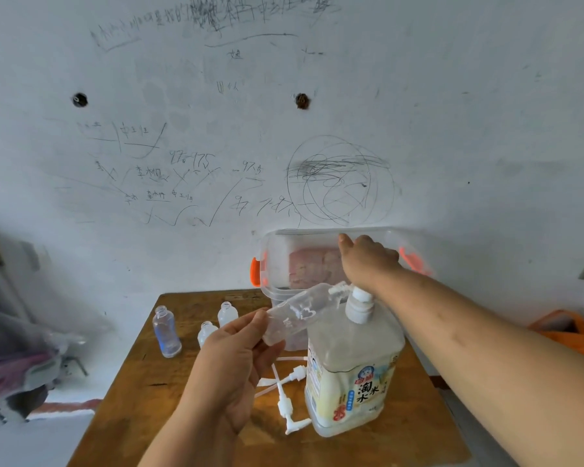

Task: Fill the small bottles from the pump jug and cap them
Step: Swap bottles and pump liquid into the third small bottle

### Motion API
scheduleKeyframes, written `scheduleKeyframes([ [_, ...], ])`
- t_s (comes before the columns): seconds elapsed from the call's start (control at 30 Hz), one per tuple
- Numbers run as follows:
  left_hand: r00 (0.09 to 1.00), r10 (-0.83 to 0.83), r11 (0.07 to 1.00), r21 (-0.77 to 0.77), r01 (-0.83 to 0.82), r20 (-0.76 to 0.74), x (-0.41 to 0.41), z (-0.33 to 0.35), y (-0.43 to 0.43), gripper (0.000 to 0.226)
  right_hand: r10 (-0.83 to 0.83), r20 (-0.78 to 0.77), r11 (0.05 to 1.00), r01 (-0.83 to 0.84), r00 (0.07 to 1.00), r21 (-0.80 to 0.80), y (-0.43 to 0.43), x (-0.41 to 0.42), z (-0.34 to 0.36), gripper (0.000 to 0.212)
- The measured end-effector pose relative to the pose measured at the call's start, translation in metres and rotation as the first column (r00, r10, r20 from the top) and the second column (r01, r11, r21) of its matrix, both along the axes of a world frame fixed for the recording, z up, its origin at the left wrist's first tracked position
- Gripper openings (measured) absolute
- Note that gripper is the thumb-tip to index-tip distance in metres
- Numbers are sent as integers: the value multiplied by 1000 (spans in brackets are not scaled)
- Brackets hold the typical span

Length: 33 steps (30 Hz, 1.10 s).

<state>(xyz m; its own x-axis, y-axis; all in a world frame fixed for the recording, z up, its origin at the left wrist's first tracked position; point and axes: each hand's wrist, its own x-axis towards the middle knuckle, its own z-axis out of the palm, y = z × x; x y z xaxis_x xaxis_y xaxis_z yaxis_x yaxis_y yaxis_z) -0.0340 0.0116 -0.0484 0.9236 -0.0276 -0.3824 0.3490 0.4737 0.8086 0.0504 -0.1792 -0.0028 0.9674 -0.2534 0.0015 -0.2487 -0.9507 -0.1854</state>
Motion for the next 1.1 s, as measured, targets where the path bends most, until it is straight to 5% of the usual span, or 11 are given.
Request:
scheduleKeyframes([
  [0.5,999,-10,1000,-12,11,44,12,-3,1,25,34,-39,999,-36,999,-32,1,-4,3,56],
  [0.87,999,24,1000,14,-24,25,2,7,0,27,14,-8,977,-12,1000,215,6,-18,17,47],
  [1.1,996,25,999,22,-27,86,8,11,2,29,52,-55,988,-43,997,145,7,-18,24,43],
])
